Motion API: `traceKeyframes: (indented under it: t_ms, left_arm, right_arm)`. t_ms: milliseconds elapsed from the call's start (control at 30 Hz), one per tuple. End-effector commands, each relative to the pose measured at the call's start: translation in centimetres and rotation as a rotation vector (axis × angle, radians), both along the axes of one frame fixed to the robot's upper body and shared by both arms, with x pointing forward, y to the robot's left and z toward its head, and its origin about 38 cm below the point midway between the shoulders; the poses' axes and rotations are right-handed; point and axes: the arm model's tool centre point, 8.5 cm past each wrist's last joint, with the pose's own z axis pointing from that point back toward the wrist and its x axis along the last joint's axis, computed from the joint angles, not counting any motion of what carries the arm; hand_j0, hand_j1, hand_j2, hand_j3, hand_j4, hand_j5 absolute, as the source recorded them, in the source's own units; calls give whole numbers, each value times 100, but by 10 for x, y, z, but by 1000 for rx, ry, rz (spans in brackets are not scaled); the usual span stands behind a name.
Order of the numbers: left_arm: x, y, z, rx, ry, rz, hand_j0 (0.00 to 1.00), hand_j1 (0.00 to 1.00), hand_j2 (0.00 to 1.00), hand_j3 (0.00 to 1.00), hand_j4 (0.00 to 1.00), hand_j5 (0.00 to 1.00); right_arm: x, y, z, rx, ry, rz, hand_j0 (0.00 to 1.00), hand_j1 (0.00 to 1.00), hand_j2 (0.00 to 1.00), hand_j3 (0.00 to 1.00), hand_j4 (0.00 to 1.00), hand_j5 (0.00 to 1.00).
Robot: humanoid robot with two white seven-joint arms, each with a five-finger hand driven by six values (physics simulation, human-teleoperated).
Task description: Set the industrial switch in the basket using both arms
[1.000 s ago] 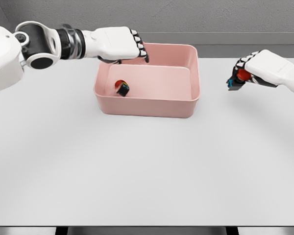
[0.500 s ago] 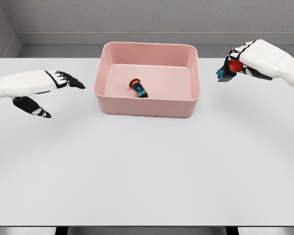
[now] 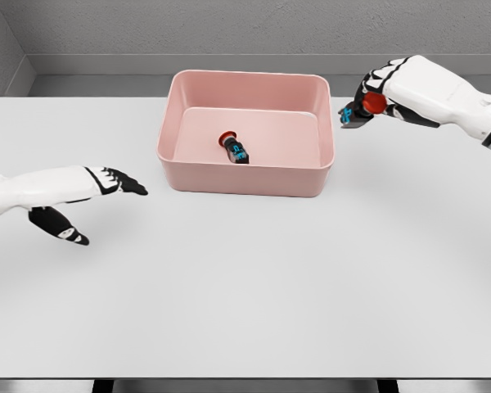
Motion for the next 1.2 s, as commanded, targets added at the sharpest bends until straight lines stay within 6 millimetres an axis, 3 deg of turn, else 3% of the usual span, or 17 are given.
traceKeyframes:
  t_ms: [0,500,967,1000,1033,1100,1167]
  left_arm:
    - [0,-4,-2,-8,8,-6,100,100,100,100,100,100]
    - [-1,-8,-7,-9,21,-16,100,100,100,100,100,100]
    - [-1,-8,-8,-8,23,-16,100,100,100,100,100,100]
    - [-1,-8,-8,-8,23,-16,100,100,100,100,100,100]
    - [-1,-8,-7,-8,21,-16,100,100,100,100,100,100]
    - [-1,-8,-7,-8,21,-16,100,100,100,100,100,100]
    - [-1,-8,-8,-8,23,-16,100,100,100,100,100,100]
  right_arm:
    - [0,10,0,24,-1,20,40,40,40,40,40,40]
    - [4,43,-3,95,-3,76,40,40,40,40,40,40]
    - [23,98,-13,112,25,145,43,43,43,43,43,43]
    - [25,100,-16,110,28,144,48,48,48,48,48,48]
    - [28,99,-17,111,33,136,60,60,60,60,60,60]
    - [29,100,-16,116,33,134,95,95,95,95,95,95]
    - [29,100,-16,118,33,134,100,100,100,100,100,100]
